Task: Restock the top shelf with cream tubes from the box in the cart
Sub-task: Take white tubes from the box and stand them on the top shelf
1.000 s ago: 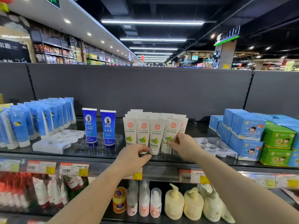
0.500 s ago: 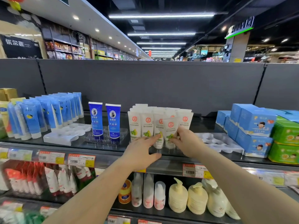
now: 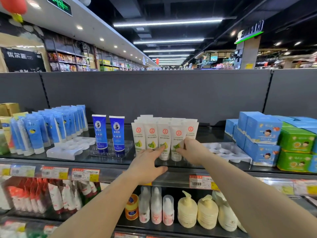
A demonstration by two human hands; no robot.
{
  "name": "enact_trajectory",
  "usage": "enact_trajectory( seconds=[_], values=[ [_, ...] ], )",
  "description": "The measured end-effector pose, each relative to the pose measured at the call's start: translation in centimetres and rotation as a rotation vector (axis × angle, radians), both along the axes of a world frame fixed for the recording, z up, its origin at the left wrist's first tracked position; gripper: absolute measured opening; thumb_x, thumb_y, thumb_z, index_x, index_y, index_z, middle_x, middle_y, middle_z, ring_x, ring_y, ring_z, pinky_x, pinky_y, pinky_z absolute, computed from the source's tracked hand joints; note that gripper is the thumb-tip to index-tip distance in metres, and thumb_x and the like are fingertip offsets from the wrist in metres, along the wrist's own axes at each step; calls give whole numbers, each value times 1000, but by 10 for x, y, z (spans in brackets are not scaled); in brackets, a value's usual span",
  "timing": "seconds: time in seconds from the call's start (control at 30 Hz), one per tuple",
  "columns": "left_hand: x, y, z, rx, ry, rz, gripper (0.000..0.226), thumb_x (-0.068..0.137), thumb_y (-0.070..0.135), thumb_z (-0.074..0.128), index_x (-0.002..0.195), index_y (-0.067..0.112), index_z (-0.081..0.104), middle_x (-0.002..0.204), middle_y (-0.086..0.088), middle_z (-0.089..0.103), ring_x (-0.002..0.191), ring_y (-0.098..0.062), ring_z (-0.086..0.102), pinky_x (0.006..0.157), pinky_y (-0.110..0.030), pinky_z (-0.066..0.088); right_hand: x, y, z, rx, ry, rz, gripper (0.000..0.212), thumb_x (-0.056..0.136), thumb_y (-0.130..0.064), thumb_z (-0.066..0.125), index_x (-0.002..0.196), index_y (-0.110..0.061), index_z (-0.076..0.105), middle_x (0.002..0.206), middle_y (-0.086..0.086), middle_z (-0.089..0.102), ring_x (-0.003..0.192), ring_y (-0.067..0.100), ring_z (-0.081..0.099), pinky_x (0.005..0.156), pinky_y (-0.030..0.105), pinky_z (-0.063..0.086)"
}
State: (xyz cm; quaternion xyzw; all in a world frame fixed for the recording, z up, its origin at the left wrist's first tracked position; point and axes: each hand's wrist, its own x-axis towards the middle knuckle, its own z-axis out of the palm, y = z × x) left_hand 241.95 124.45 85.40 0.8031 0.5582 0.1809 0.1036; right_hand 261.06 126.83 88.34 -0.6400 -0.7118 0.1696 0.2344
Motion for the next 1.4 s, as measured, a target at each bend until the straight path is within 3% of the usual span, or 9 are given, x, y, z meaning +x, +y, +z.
enact_trajectory(
  seconds=[0.2, 0.4, 0.63, 0.8, 0.9, 1.0, 1.07, 1.2, 1.4],
  values=[
    [3, -3, 0, -4, 12, 6, 83, 87, 51, 59, 152, 40, 9, 160, 7, 18, 148, -20, 12, 119, -44, 19, 3, 1, -12, 34, 48, -23, 27, 94, -32, 58, 108, -9, 55, 109, 4, 65, 98, 21, 61, 83, 35, 52],
    [-5, -14, 8, -66, -136, -51, 75, 90, 41, 61, 152, 31, 21, 156, 6, 29, 141, -12, 29, 115, -32, 24, 1, -20, -22, 202, 338, -144, 31, 91, -31, 64, 116, -19, 50, 102, -8, 61, 90, 10, 57, 66, 21, 44],
    [-63, -45, 7, 10, -263, 60, 60, 92, 39, 60, 146, 29, 36, 143, 5, 46, 131, -11, 43, 106, -29, 35, -50, -65, -21, 401, 255, -222, 15, 94, -36, 59, 94, -24, 49, 88, -7, 58, 78, 11, 53, 59, 23, 35],
    [-167, -88, 7, 51, -217, 189, 57, 92, 43, 57, 144, 27, 40, 145, 3, 47, 132, -16, 44, 109, -38, 38, -163, -92, -29, 391, 177, -34, 10, 93, -33, 59, 92, -24, 57, 85, -6, 58, 78, 9, 53, 65, 22, 40],
    [-261, -124, -3, 42, -89, 307, 59, 92, 52, 51, 144, 26, 41, 147, 0, 46, 135, -23, 41, 111, -43, 36, -257, -107, -45, 347, 32, 77, 30, 93, -42, 52, 111, -20, 62, 107, 3, 65, 102, 23, 59, 86, 37, 49],
    [-361, -170, -17, 32, 184, 456, 66, 90, 61, 43, 148, 30, 33, 153, -4, 36, 141, -26, 31, 115, -41, 28, -361, -136, -56, 238, -211, 180, 51, 96, -51, 40, 136, -20, 48, 143, 11, 47, 134, 31, 38, 110, 45, 31],
    [-421, -205, -24, 4, 267, 559, 66, 90, 63, 41, 149, 34, 28, 156, -4, 29, 143, -27, 25, 116, -42, 25, -426, -157, -64, 177, -273, 280, 61, 96, -58, 32, 148, -26, 31, 157, 7, 27, 145, 30, 18, 116, 49, 15],
    [-520, -275, -29, -56, 365, 723, 67, 89, 69, 37, 148, 38, 27, 159, -3, 21, 144, -30, 22, 116, -46, 24, -545, -196, -75, 62, -266, 479, 68, 92, -66, 26, 151, -32, 20, 162, 3, 11, 148, 29, 4, 119, 51, 4],
    [-633, -341, -45, -40, 316, 948, 65, 88, 65, 43, 147, 39, 28, 158, -5, 24, 145, -28, 21, 117, -47, 21, -683, -239, -81, 65, -282, 676, 68, 93, -65, 32, 152, -33, 20, 161, 2, 13, 148, 28, 6, 119, 52, 5]
  ],
)
